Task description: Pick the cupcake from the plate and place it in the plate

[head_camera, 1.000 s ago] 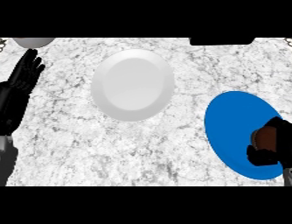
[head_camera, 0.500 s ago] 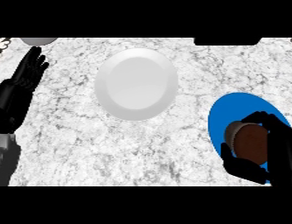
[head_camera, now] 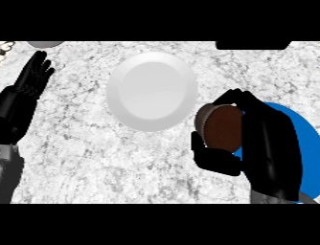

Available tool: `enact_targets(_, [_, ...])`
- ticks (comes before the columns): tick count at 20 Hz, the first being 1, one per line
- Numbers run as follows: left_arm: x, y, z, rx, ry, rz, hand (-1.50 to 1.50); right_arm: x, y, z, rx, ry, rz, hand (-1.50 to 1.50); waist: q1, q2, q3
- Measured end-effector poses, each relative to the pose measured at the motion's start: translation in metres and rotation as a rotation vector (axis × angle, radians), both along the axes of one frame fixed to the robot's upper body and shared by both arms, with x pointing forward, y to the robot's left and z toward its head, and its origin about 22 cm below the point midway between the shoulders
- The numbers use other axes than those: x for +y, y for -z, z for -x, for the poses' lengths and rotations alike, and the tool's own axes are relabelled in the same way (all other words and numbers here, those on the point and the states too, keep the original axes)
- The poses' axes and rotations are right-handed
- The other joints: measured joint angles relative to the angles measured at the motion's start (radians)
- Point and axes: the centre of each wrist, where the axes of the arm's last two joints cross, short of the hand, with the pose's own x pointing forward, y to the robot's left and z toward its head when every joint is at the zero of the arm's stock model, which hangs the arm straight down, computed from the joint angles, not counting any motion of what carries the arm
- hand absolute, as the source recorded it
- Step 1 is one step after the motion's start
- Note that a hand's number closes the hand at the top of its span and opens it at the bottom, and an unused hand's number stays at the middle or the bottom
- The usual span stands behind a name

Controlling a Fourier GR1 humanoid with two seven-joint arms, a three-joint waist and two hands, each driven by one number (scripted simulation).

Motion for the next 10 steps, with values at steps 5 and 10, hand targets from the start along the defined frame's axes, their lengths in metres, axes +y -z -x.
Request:
enact_targets(5, [-0.007,-0.001,-0.004,0.001,0.009,0.000,0.00,0.033,-0.004,-0.039,0.001,-0.036,-0.028,1.50,0.004,0.002,0.000])
enact_targets(10, [-0.015,-0.003,-0.009,0.004,0.026,-0.003,0.00,0.061,-0.006,-0.083,0.025,-0.055,-0.085,1.50,0.014,0.005,0.000])
